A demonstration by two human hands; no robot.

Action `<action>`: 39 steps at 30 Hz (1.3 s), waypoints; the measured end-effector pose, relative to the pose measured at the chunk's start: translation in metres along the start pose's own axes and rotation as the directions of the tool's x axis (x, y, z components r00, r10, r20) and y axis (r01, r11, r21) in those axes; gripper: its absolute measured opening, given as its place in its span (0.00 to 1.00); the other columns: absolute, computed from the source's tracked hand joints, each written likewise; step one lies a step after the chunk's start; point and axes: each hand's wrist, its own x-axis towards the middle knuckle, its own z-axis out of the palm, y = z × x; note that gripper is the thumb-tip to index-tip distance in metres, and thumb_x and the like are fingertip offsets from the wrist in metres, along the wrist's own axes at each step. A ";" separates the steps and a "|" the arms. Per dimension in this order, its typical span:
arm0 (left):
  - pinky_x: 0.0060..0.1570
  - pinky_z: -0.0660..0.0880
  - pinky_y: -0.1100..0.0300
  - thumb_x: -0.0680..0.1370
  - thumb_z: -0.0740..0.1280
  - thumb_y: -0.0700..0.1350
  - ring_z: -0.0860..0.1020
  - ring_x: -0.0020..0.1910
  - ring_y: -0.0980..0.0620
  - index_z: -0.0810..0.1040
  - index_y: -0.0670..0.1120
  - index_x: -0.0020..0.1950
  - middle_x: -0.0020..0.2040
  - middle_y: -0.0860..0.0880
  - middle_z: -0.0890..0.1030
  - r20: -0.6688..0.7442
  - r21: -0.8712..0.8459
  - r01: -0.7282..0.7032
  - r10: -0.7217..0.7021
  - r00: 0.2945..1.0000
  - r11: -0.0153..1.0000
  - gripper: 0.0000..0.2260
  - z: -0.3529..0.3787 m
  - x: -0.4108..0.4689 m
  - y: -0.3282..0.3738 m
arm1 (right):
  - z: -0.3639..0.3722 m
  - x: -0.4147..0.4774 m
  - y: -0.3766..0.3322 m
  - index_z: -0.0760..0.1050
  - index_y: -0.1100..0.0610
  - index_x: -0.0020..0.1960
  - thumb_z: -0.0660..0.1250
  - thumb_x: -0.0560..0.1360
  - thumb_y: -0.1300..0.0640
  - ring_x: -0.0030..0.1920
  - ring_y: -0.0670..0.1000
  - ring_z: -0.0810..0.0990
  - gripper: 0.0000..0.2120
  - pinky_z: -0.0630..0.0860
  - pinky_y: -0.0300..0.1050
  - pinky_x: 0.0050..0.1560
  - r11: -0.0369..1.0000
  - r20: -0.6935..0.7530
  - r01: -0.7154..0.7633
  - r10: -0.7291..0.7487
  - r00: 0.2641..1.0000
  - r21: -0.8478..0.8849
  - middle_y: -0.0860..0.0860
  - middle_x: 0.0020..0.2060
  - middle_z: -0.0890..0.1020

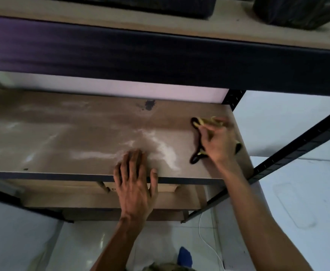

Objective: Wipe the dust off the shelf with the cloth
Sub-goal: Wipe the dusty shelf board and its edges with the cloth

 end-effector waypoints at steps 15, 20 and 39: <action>0.71 0.63 0.40 0.83 0.49 0.59 0.67 0.75 0.42 0.72 0.44 0.75 0.74 0.42 0.72 -0.021 -0.002 0.000 0.000 1.000 1.000 0.28 0.000 0.001 0.001 | 0.013 -0.005 -0.014 0.82 0.50 0.58 0.67 0.78 0.50 0.55 0.45 0.73 0.11 0.69 0.32 0.60 0.946 0.053 0.307 -0.313 0.948 0.100 0.48 0.62 0.76; 0.73 0.61 0.41 0.83 0.47 0.60 0.66 0.76 0.43 0.71 0.45 0.76 0.75 0.43 0.72 0.016 -0.004 0.009 -0.009 1.000 1.000 0.29 0.001 0.002 0.001 | 0.015 0.071 0.042 0.83 0.50 0.55 0.63 0.77 0.44 0.60 0.60 0.72 0.15 0.68 0.49 0.59 0.967 -0.109 -0.181 0.163 0.981 -0.178 0.53 0.63 0.76; 0.72 0.63 0.40 0.83 0.50 0.59 0.66 0.76 0.44 0.70 0.46 0.76 0.75 0.44 0.71 0.004 0.010 0.013 -0.013 1.000 1.000 0.28 0.003 0.001 0.001 | 0.044 0.077 0.000 0.85 0.54 0.52 0.67 0.76 0.49 0.62 0.60 0.78 0.13 0.68 0.55 0.66 0.989 0.049 0.134 -0.131 0.990 -0.065 0.58 0.58 0.83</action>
